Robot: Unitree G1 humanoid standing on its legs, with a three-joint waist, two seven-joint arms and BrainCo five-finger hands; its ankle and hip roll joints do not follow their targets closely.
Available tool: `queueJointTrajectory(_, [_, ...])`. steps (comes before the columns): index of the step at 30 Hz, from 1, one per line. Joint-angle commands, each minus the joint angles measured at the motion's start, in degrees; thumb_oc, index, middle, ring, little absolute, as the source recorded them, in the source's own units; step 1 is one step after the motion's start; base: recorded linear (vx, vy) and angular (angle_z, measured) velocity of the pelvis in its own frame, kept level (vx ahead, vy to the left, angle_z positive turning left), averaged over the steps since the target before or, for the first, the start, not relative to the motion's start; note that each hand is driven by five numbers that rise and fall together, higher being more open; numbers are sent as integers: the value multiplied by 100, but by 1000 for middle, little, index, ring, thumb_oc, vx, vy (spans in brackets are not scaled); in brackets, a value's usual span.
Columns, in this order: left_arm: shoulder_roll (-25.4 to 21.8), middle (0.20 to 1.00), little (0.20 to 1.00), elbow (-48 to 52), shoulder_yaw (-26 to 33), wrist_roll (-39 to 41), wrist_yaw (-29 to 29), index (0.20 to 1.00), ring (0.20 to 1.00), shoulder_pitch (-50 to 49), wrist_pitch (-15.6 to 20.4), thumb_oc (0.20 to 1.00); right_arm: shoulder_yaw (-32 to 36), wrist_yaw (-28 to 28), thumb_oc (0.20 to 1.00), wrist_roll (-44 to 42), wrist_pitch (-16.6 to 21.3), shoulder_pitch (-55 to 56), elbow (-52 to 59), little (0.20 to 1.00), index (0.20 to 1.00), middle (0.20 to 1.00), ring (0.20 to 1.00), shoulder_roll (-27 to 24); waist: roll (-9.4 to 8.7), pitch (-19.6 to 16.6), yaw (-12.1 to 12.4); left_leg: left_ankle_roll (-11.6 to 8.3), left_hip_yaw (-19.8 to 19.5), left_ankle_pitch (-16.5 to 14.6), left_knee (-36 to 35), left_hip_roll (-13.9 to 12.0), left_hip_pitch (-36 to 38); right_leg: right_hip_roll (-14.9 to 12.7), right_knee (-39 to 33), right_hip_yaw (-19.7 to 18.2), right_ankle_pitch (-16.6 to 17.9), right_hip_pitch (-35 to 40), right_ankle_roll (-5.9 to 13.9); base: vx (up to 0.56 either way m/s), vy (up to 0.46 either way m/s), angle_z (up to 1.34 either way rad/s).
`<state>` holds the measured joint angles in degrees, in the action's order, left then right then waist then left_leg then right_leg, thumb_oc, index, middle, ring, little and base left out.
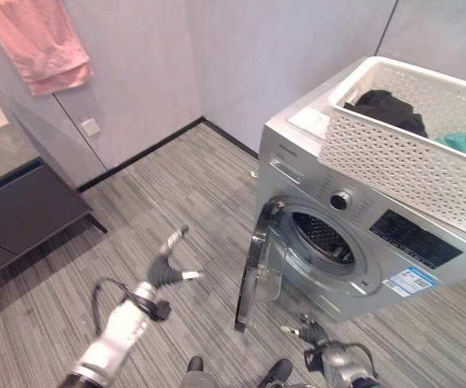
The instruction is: Grab the laundry basket,head to the washer,open it,put in the laundry and shut it.
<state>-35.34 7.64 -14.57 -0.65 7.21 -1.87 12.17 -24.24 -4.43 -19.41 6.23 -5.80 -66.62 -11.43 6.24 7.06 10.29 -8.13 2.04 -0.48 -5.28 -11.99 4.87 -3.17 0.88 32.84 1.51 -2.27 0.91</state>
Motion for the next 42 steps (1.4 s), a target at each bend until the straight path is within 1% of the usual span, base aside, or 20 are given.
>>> queueJointTrajectory(1, [-108,1000,1000,595,-204,-345,-178,1000,1000,271,443,1000,-8,102,1000,529,88,-294,-241,1000,1000,1000,1000,279,-349,-323,-62,68,114,297,48,92,-274,-347,-588,-716,-207,417,453,87,10,-4])
queueJointTrajectory(4, [-90,1000,1000,887,-295,115,-444,1000,1000,430,459,1000,78,101,1000,670,23,-193,-390,1000,1000,1000,1000,221,-355,-367,-170,65,157,284,50,94,-220,-338,-588,-761,-215,450,455,31,-9,-8])
queueJointTrajectory(6, [439,1000,1000,687,-823,1771,-1054,1000,1000,621,215,1000,285,95,1000,795,-108,-73,-647,1000,1000,1000,1000,91,-333,-451,-392,48,250,288,77,56,-129,-293,-588,-862,-264,506,432,63,-36,-20])
queueJointTrajectory(10, [932,1000,1000,328,-1245,2710,-1321,1000,1000,870,-52,1000,453,94,1000,809,-175,-102,-810,1000,1000,1000,1000,-58,-291,-405,-534,-7,295,302,489,-63,-210,-183,-588,-1014,-350,537,368,-7,-52,-17])
queueJointTrajectory(11, [1182,1000,1000,48,-1446,3159,-1349,1000,1000,1044,-180,1000,493,87,1000,784,-207,-162,-877,1000,1000,1000,1000,-133,-316,-295,-601,-56,161,394,1143,-141,-477,-84,-588,-1213,-396,511,282,-43,-55,-47])
queueJointTrajectory(12, [1189,1000,1000,36,-1450,3160,-1351,1000,1000,1056,-173,1000,498,88,1000,784,-207,-166,-878,1000,1000,1000,1000,-137,-308,-297,-599,-59,154,377,1175,-149,-501,-77,-588,-1212,-396,504,279,-96,-74,-65])
queueJointTrajectory(13, [1470,1000,1000,-359,-1594,3517,-1353,1000,1000,1240,-225,1000,524,78,1000,748,-218,-195,-907,1000,1000,1000,1000,-232,-367,-159,-606,-106,-291,540,1830,-22,-850,-2,-588,-1413,-431,464,210,-59,-6,-110])
queueJointTrajectory(14, [1595,1000,1000,-501,-1628,3683,-1325,1000,1000,1276,-236,1000,561,71,1000,746,-232,-206,-945,1000,1000,1000,1000,-272,-416,-145,-630,-74,-447,504,1857,61,-1003,-34,-588,-1454,-435,428,231,29,109,-119])
queueJointTrajectory(15, [1983,1000,1000,-1052,-1618,4175,-1250,1000,1000,1336,-277,1000,667,45,1000,821,-267,-187,-997,1000,1000,1000,1000,-394,-520,-138,-685,50,-791,262,1093,209,-1254,-124,-588,-1676,-408,416,372,120,171,-81])
queueJointTrajectory(17, [1995,1000,1000,-1370,-1609,4056,-1201,1000,1000,1363,-264,1000,794,17,1000,781,-251,-205,-953,1000,1000,1000,1000,-460,-477,-123,-709,53,-783,562,519,187,-1368,-111,-588,-1778,-407,471,445,118,170,-35])
queueJointTrajectory(19, [1993,1000,1000,-1465,-1568,4015,-1212,1000,1000,1350,-250,1000,835,31,1000,757,-248,-202,-887,1000,1000,1000,1000,-480,-462,-93,-697,46,-703,649,400,175,-1394,-117,-588,-1856,-428,507,462,64,105,-60])
queueJointTrajectory(24, [1820,1000,1000,-2441,-1552,3404,-1297,1000,1000,1205,-333,1000,937,103,1000,900,-279,-94,-821,1000,1000,1000,1000,-399,-393,-305,-811,102,-238,522,132,215,-899,-297,-588,-2122,-419,690,640,189,238,-76])
queueJointTrajectory(27, [1593,1000,1000,-3599,-1447,2568,-1331,1000,1000,1045,-493,1000,899,245,1000,1016,-314,-95,-744,1000,1000,1000,1000,-307,-419,-432,-898,274,182,311,28,376,-582,-503,-588,-2404,-341,632,796,143,222,-52])
queueJointTrajectory(31, [1532,1000,1000,-4158,-1338,2150,-1297,1000,1000,1014,-541,1000,814,311,1000,1139,-328,-79,-707,1000,1000,1000,1000,-289,-451,-451,-909,332,354,242,28,419,-520,-565,-588,-2504,-303,587,841,46,132,-47])
queueJointTrajectory(32, [1619,1000,1000,-5691,-1253,1158,-1127,1000,1000,1417,-680,1000,728,392,1000,1214,-379,-126,-631,1000,1000,1000,1000,-301,-522,-376,-980,383,455,206,28,478,-568,-624,-588,-2557,-229,465,882,-13,121,-20])
queueJointTrajectory(33, [1630,1000,1000,-5709,-1253,1154,-1125,1000,1000,1429,-669,1000,730,392,1000,1214,-380,-130,-631,1000,1000,1000,1000,-304,-519,-374,-978,384,456,205,28,479,-570,-625,-588,-2558,-229,463,883,-42,130,1])
queueJointTrajectory(36, [1630,1000,1000,-7163,-1196,727,-1047,1000,1000,2114,-756,1000,551,421,1000,1262,-409,-268,-581,1000,1000,1000,1000,-397,-608,-186,-1080,403,508,254,28,490,-730,-624,-588,-2622,-100,223,885,-115,37,-5])
queueJointTrajectory(39, [1242,1000,1000,-7923,-1109,409,-1044,1000,1000,2725,-802,1000,415,424,1000,1273,-384,-466,-548,1000,1000,1000,1000,-549,-701,53,-1144,396,505,333,28,470,-1000,-612,-588,-2645,21,-92,883,-211,14,-6])
queueJointTrajectory(40, [943,1000,1000,-8221,-965,339,-831,1000,1000,3217,-845,1000,382,387,1000,1212,-355,-603,-511,1000,1000,1000,1000,-612,-786,231,-1159,386,464,422,28,465,-1249,-605,-588,-2623,113,-312,880,-279,-21,4])
queueJointTrajectory(42, [818,1000,1000,-8362,-902,287,-681,1000,1000,3489,-863,1000,359,368,1000,1168,-334,-666,-486,1000,1000,1000,1000,-636,-833,319,-1166,381,422,476,28,471,-1392,-609,-588,-2597,170,-446,877,-196,-21,10])
